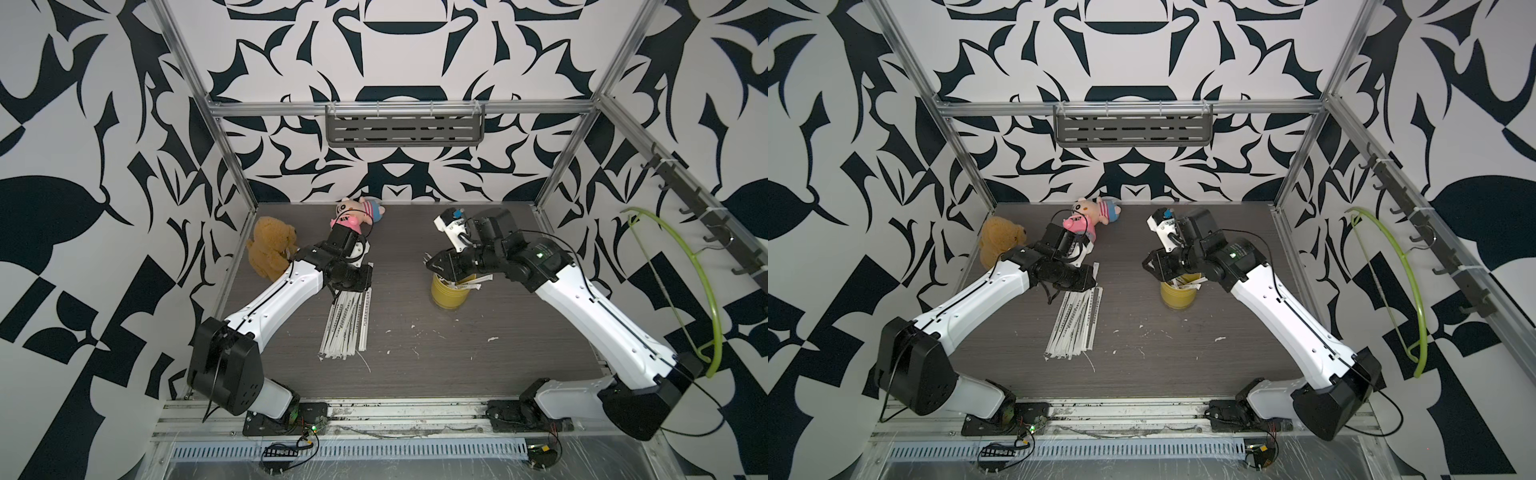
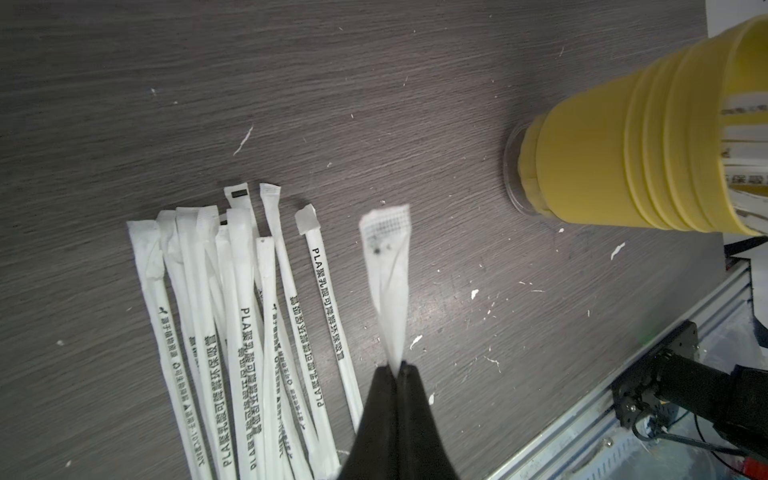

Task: Take the straws out of the storage container
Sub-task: Place the straw at the center of the board.

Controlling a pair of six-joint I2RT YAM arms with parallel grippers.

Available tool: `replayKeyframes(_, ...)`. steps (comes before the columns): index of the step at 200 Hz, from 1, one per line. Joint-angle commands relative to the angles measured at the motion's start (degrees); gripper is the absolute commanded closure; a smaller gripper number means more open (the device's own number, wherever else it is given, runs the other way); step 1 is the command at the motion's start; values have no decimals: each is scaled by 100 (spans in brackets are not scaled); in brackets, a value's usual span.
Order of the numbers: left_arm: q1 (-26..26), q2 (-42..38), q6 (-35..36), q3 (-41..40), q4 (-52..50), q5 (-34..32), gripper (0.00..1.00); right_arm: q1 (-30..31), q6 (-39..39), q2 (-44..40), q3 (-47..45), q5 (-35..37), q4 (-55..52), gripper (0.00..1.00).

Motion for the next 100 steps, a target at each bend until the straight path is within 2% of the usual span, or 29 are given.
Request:
replayKeyframes(1,204,154,-12,-177,304,268,100,295,-110,249,148,-108,359,63)
replayKeyframes(20,335,355,26,-292,422,263,100,526,-65,555,159,-143,525,54)
replayKeyframes(100,388,1106,216,79,132,164,100,918,324,1193,198,243,959,57)
